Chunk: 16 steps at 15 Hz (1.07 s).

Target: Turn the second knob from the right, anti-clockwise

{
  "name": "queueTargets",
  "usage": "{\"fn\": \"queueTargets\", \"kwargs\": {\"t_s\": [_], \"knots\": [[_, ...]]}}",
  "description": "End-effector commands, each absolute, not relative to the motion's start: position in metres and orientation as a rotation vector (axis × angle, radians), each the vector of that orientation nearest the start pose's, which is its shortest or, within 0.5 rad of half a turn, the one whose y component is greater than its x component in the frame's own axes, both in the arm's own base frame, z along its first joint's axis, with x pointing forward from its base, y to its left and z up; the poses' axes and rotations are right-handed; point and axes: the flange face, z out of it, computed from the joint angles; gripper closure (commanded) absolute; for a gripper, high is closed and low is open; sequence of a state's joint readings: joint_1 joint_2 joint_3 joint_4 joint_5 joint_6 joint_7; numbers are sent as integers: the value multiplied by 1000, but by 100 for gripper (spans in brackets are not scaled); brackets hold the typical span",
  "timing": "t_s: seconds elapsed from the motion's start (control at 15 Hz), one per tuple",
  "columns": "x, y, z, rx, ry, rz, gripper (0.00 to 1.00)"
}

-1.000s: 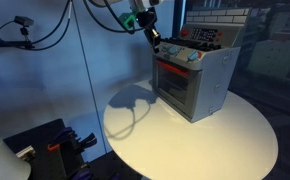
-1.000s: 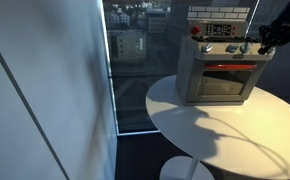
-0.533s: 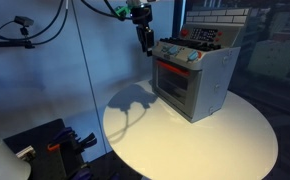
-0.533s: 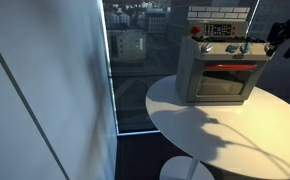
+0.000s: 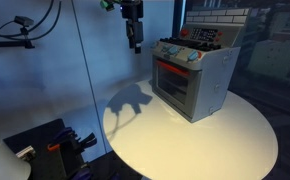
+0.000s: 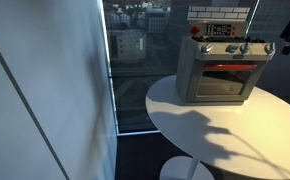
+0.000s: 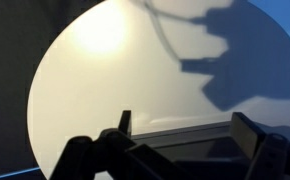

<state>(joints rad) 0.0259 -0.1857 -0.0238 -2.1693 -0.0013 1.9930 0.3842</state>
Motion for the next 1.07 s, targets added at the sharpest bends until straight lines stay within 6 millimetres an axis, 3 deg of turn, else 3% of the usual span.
{"fn": "queueTargets", "kwargs": {"t_s": [0.0, 0.53, 1.0], "knots": [[476, 2, 492, -3079, 572, 77, 0], [443, 1, 516, -3071, 573, 176, 0], [449, 0, 511, -3085, 604, 169, 0]]}}
